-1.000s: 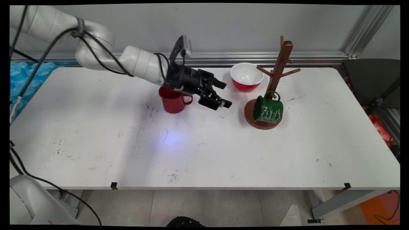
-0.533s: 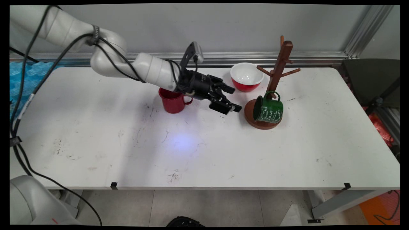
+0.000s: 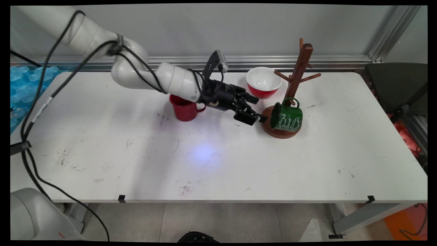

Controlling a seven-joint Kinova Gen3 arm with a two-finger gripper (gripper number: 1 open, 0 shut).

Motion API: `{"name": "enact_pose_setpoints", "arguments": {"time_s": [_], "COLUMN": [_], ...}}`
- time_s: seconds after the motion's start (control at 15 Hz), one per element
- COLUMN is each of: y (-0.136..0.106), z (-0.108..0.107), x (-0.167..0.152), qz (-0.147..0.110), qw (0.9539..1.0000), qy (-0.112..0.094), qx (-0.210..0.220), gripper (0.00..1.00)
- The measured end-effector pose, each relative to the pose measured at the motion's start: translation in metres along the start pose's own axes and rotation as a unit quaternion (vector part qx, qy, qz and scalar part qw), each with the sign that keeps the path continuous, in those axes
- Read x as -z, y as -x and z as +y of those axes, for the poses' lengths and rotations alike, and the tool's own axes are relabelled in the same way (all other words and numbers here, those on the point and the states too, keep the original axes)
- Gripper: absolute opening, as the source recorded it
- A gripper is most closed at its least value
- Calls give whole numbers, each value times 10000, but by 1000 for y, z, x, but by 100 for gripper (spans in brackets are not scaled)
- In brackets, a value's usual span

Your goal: Pick up the green mug from the rack

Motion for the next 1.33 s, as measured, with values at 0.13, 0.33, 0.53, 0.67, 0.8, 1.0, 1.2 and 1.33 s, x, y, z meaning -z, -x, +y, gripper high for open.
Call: {"name": "enact_pose_setpoints", "arguments": {"time_s": [0.13,0.33,0.53,0.67,0.8,1.0,1.2,1.33], "y": [1,1,1,1,2,3,4,4], "z": [1,2,3,4,4,5,6,6], "x": [-7,-16,-23,-28,-32,-39,-44,-48], "qz": [14,28,38,42,43,42,48,56], "qw": [10000,9999,9998,9997,9996,9995,9993,9992], "qy": [-3,-5,-1,4,6,10,13,17], "qx": [48,121,184,225,265,325,369,395], "gripper": [100,100,100,100,100,100,100,100]}}
